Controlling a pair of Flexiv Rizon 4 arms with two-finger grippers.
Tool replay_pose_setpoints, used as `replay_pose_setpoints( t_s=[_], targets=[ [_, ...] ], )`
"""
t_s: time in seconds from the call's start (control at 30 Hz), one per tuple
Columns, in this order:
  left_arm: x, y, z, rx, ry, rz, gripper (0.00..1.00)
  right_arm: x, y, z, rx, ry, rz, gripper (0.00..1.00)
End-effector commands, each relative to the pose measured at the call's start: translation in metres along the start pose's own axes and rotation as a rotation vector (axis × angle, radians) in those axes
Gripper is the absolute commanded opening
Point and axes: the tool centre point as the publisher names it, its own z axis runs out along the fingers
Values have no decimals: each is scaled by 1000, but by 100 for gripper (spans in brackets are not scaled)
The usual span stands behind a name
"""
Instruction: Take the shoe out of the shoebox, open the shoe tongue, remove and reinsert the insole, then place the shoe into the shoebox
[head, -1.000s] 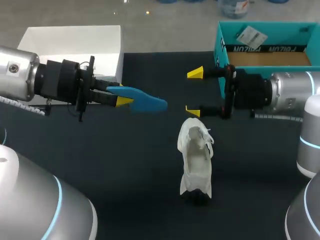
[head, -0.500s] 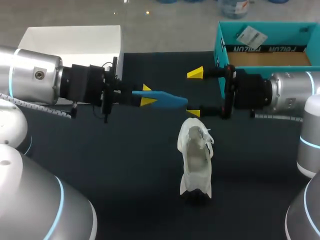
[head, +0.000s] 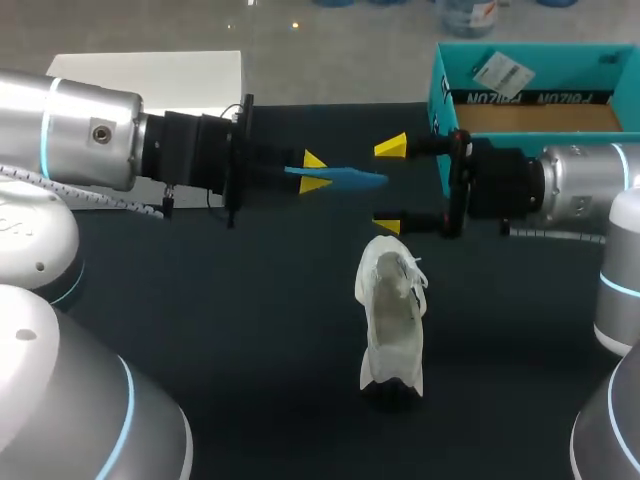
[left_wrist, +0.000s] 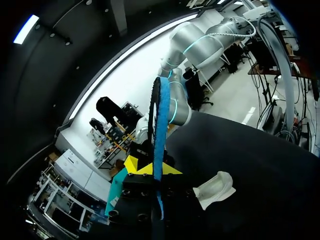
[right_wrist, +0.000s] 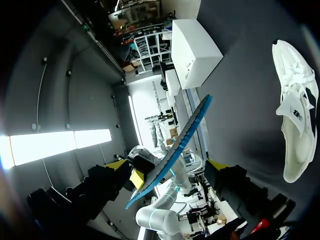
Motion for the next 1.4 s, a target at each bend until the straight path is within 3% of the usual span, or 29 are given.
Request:
replay_pose_setpoints(
  t_s=[0.03,0.37,0.4,0.43,1.23,1.27,1.3,1.4],
  targets=[
    [2,5,16,2,20,2,0,-1,0,2,-1,-2,1,100],
    [7,7,28,-5,40,29,0,-1,0,2,-1,-2,1,100],
    [7,7,28,-5,41,29,0,-1,0,2,-1,-2,1,44],
    [7,7,28,-6,42,30,0,-1,0,2,-1,-2,1,0],
    [20,0,14,15,24,-30,0,-1,0,2,-1,-2,1,0],
    [20,-1,13,25,34,-59,56,-1,0,2,-1,-2,1,0],
    [20,-2,10,35,45,-84,100,-1,0,2,-1,-2,1,0],
    [18,-3,-1,66,106,-142,100,-1,0,2,-1,-2,1,0]
  ],
)
